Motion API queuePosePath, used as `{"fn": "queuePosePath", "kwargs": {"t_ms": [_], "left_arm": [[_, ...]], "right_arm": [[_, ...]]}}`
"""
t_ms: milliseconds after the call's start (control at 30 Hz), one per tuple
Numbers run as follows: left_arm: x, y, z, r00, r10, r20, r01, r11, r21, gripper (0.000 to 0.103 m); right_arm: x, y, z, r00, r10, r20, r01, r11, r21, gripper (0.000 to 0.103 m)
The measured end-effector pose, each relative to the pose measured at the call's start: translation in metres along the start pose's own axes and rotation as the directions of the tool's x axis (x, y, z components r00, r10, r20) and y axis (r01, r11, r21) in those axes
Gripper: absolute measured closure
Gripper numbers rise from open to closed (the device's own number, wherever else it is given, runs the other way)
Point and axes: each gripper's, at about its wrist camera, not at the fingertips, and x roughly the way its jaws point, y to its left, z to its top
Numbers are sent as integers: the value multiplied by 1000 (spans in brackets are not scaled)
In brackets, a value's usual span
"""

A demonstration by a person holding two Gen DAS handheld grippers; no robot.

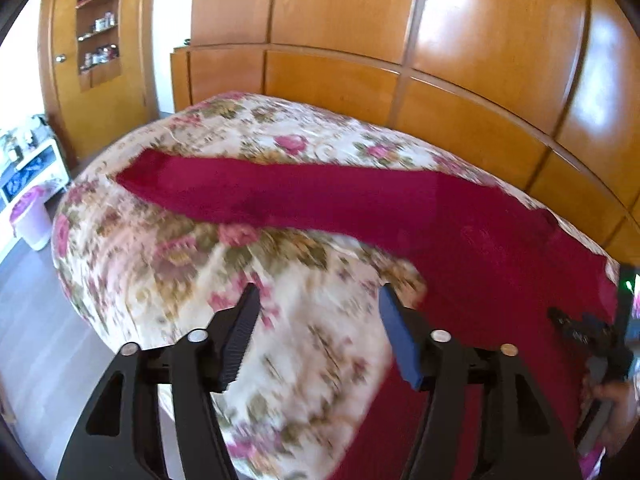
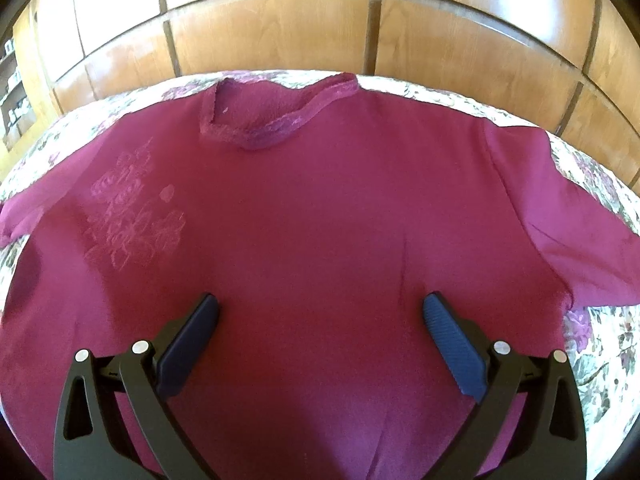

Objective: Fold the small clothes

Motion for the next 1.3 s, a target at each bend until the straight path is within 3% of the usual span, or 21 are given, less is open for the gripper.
{"fn": "queuePosePath", "kwargs": {"t_ms": [233,500,767,867,933,967,1033,1067,1100,1133,1233,1300], "left_arm": [[-11,-11,-31,999,-37,-35,38,999,39,41],[-11,-21,-57,994,-79,-72,85,994,73,41],[-6,-25,-71,988,-112,-109,122,989,85,41],[-3,-26,-77,983,-126,-131,139,986,97,41],[0,-27,-83,980,-132,-151,149,983,105,41],[1,-27,-86,977,-136,-163,155,982,105,41],[4,-27,-91,971,-152,-187,173,980,99,47],[3,-28,-93,968,-158,-194,180,979,100,49],[3,-29,-94,968,-160,-193,183,978,104,54],[2,-30,-95,969,-159,-188,182,977,111,62],[-2,-33,-97,966,-175,-190,201,971,129,86],[-5,-32,-97,964,-186,-192,214,967,137,89]], "right_arm": [[-30,-22,-18,997,59,-43,-60,998,-26,2],[-71,-78,-79,997,16,-74,-10,997,77,2],[-107,-96,-134,986,103,-135,-85,988,129,3],[-116,-86,-148,978,130,-165,-116,989,93,14],[-121,-80,-154,976,126,-180,-117,991,58,30],[-122,-79,-154,975,125,-182,-118,992,51,33],[-123,-75,-154,965,172,-199,-167,985,41,63],[-124,-73,-154,966,164,-201,-163,986,25,66],[-126,-69,-152,967,158,-200,-162,987,-4,81],[-127,-67,-150,966,163,-202,-169,986,-12,88],[-136,-67,-146,965,159,-207,-172,984,-49,93],[-142,-72,-147,970,131,-205,-153,984,-93,94]]}}
